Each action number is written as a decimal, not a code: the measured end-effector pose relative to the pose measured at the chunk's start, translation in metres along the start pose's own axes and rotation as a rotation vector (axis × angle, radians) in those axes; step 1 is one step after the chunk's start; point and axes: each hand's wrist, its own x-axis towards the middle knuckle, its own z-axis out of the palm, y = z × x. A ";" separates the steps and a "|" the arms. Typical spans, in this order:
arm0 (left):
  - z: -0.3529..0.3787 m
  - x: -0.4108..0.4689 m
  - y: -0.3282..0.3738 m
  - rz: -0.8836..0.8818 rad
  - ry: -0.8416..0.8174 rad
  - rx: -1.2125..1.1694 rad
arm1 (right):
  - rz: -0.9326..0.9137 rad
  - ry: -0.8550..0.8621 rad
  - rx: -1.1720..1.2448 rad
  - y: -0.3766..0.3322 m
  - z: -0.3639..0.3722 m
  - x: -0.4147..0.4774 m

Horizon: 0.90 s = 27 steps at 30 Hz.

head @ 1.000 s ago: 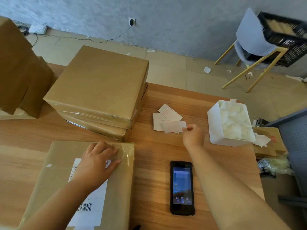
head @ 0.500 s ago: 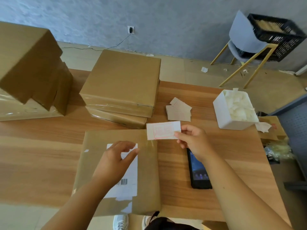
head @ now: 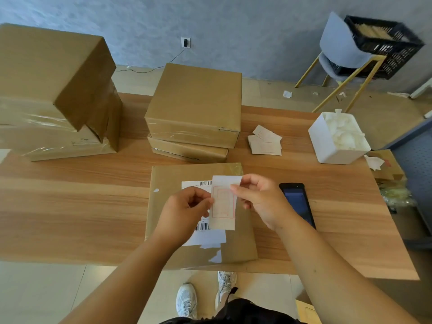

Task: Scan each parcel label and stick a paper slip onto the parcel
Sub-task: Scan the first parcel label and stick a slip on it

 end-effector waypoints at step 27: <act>-0.009 -0.013 0.018 0.007 -0.106 -0.222 | -0.028 -0.210 -0.356 -0.039 -0.011 -0.020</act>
